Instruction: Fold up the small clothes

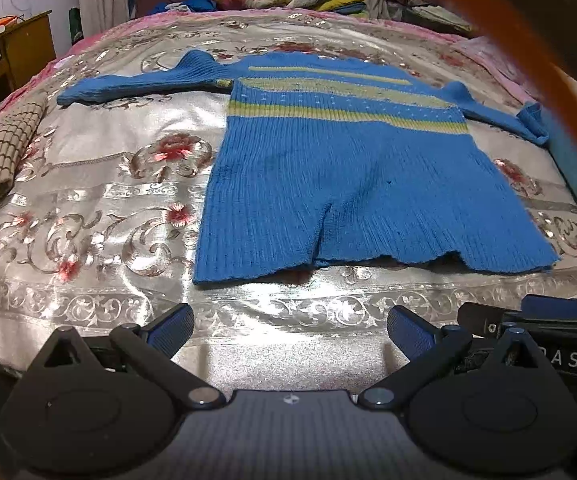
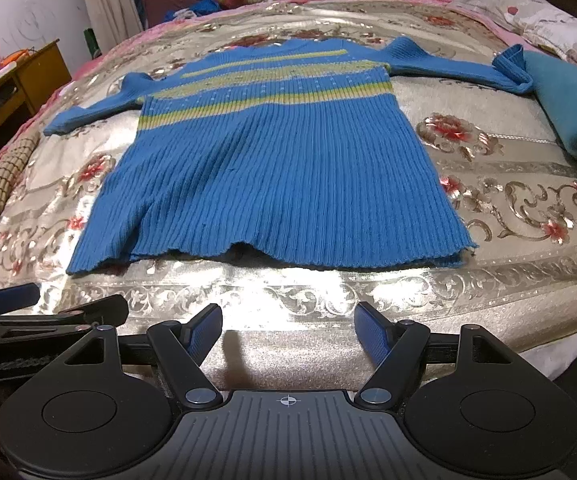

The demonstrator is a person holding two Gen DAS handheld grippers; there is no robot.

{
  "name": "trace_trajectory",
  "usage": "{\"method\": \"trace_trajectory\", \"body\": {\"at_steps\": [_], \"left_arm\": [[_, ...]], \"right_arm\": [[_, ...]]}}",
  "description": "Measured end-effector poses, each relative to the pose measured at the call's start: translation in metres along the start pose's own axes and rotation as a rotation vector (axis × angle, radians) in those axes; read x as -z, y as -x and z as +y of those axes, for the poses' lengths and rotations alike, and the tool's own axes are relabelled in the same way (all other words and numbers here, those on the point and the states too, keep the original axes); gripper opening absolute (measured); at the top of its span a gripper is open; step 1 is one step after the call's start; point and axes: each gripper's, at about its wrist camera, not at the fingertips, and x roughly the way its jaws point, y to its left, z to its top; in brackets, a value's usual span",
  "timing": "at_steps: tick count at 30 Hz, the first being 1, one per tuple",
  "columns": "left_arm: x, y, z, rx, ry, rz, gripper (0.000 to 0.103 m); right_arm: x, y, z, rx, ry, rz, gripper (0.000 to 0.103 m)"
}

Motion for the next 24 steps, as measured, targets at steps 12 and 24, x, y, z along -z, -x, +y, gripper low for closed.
{"method": "trace_trajectory", "body": {"at_steps": [12,24], "left_arm": [[0.0031,0.0040,0.0037,-0.018,0.030,0.007,0.103],[0.0062,0.0056,0.0073,-0.010,0.054,0.031,0.103]], "right_arm": [[-0.0003,0.0047,0.0005,-0.006,-0.004,-0.025,0.077],[0.0002,0.0059,0.0000,-0.007,-0.014,-0.030,0.078]]}}
